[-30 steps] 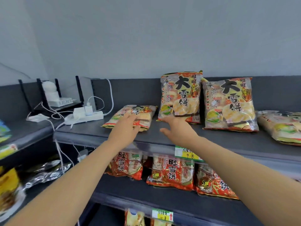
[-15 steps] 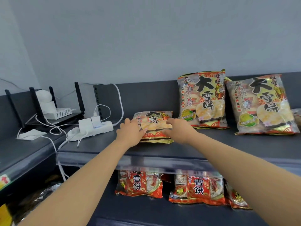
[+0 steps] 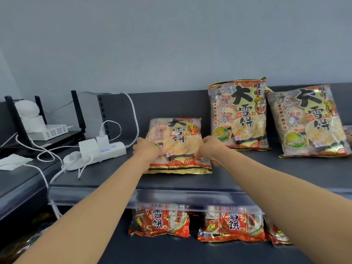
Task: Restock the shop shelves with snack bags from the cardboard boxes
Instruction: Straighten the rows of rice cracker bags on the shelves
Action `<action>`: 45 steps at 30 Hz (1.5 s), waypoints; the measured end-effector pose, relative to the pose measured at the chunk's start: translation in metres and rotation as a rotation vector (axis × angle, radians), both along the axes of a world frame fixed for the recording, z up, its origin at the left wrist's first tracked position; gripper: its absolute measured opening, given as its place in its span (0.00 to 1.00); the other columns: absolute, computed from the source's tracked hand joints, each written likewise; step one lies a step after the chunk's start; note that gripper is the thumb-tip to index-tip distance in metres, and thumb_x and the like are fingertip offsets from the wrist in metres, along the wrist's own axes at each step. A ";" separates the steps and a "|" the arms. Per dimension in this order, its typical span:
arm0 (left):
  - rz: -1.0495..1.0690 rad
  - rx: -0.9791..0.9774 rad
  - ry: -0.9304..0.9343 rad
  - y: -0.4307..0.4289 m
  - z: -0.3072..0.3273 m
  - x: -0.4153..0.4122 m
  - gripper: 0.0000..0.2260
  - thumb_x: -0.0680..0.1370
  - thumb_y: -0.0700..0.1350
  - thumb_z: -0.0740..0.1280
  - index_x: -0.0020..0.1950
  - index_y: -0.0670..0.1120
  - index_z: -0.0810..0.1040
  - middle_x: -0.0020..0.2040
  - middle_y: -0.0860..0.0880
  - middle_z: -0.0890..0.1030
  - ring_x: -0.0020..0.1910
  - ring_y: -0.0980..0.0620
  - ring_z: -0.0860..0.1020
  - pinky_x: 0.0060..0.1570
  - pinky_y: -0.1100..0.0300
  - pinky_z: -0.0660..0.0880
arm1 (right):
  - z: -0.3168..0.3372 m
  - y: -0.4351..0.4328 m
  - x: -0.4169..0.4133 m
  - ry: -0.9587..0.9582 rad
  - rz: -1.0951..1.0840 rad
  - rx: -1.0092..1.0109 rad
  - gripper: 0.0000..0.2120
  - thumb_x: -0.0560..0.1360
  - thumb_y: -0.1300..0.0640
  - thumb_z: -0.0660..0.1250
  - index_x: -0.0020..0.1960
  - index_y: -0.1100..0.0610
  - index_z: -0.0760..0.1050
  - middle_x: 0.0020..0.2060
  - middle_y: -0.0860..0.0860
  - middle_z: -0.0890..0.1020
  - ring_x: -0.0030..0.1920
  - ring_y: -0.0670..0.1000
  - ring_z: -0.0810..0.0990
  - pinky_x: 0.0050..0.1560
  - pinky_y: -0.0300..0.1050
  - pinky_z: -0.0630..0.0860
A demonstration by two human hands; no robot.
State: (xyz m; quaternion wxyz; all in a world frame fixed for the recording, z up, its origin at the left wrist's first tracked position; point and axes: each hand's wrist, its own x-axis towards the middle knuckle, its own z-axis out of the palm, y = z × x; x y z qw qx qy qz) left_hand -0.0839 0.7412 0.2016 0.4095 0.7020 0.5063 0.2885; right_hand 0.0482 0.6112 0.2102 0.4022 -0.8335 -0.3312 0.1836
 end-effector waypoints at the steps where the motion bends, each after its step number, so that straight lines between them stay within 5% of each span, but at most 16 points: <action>1: 0.010 0.077 0.013 -0.001 0.001 0.000 0.43 0.70 0.43 0.76 0.76 0.41 0.53 0.71 0.39 0.63 0.68 0.41 0.68 0.66 0.45 0.69 | 0.001 0.000 0.002 -0.012 0.002 0.050 0.27 0.73 0.68 0.67 0.70 0.64 0.64 0.63 0.60 0.74 0.61 0.59 0.75 0.58 0.47 0.74; 6: -0.033 0.428 -0.059 -0.015 0.012 0.016 0.45 0.70 0.41 0.75 0.77 0.48 0.47 0.69 0.43 0.60 0.68 0.43 0.66 0.67 0.41 0.66 | 0.013 -0.006 0.015 -0.069 -0.039 0.278 0.31 0.74 0.68 0.66 0.73 0.56 0.58 0.58 0.56 0.75 0.48 0.54 0.76 0.42 0.46 0.76; 9: -0.020 0.533 0.047 -0.024 0.011 0.038 0.45 0.71 0.44 0.75 0.76 0.49 0.47 0.70 0.44 0.64 0.68 0.43 0.67 0.65 0.39 0.65 | 0.018 -0.019 0.028 -0.047 0.002 0.220 0.40 0.73 0.68 0.68 0.78 0.54 0.50 0.68 0.59 0.69 0.55 0.56 0.76 0.49 0.47 0.75; 14: -0.024 0.535 0.133 -0.042 0.004 0.077 0.46 0.73 0.43 0.73 0.77 0.51 0.41 0.71 0.41 0.58 0.65 0.38 0.66 0.59 0.40 0.71 | 0.011 -0.045 0.054 -0.076 0.031 0.131 0.41 0.72 0.65 0.69 0.78 0.53 0.50 0.65 0.57 0.72 0.51 0.52 0.76 0.53 0.46 0.76; 18: -0.162 0.647 0.267 -0.062 -0.004 0.103 0.44 0.74 0.46 0.70 0.77 0.55 0.40 0.76 0.42 0.45 0.72 0.34 0.54 0.64 0.37 0.68 | -0.005 -0.044 0.067 0.019 0.077 0.146 0.43 0.69 0.66 0.71 0.77 0.54 0.52 0.58 0.54 0.75 0.47 0.48 0.76 0.46 0.41 0.78; 23: -0.335 0.572 0.367 -0.054 -0.007 0.113 0.45 0.72 0.58 0.70 0.77 0.54 0.42 0.76 0.47 0.40 0.75 0.34 0.40 0.68 0.33 0.59 | -0.014 -0.022 0.070 -0.057 -0.032 0.192 0.41 0.69 0.61 0.73 0.75 0.56 0.53 0.62 0.57 0.73 0.62 0.58 0.74 0.61 0.52 0.74; 28: -0.246 0.713 0.412 -0.020 -0.013 0.110 0.41 0.75 0.53 0.70 0.77 0.53 0.44 0.76 0.44 0.42 0.74 0.32 0.44 0.66 0.33 0.63 | -0.014 0.008 0.070 -0.347 -0.123 -0.051 0.27 0.75 0.60 0.65 0.70 0.57 0.58 0.54 0.58 0.79 0.55 0.60 0.78 0.48 0.50 0.75; 32: -0.196 0.750 0.490 -0.001 -0.013 0.113 0.39 0.77 0.52 0.67 0.78 0.53 0.43 0.77 0.43 0.42 0.75 0.31 0.44 0.65 0.32 0.64 | -0.013 0.017 0.076 -0.453 -0.232 -0.172 0.19 0.76 0.58 0.64 0.65 0.59 0.65 0.60 0.58 0.75 0.61 0.61 0.73 0.59 0.55 0.72; 36: -0.203 0.810 0.533 0.011 -0.015 0.115 0.37 0.78 0.51 0.66 0.78 0.52 0.44 0.77 0.41 0.42 0.74 0.29 0.45 0.64 0.34 0.67 | -0.014 0.006 0.089 -0.423 -0.368 -0.367 0.23 0.76 0.52 0.65 0.68 0.58 0.67 0.67 0.59 0.67 0.66 0.63 0.65 0.63 0.59 0.68; 41: -0.183 0.890 0.578 0.016 -0.016 0.119 0.36 0.77 0.48 0.68 0.77 0.52 0.48 0.76 0.40 0.36 0.73 0.28 0.48 0.62 0.36 0.71 | -0.023 0.006 0.102 -0.337 -0.170 -0.335 0.28 0.73 0.48 0.67 0.69 0.57 0.65 0.68 0.57 0.65 0.67 0.63 0.65 0.65 0.58 0.68; 45: -0.115 0.903 0.608 0.000 -0.019 0.123 0.35 0.76 0.44 0.67 0.75 0.54 0.49 0.73 0.40 0.49 0.69 0.35 0.59 0.52 0.46 0.76 | -0.023 -0.001 0.103 -0.356 -0.138 -0.307 0.26 0.75 0.50 0.66 0.69 0.57 0.66 0.68 0.56 0.67 0.66 0.62 0.67 0.65 0.57 0.69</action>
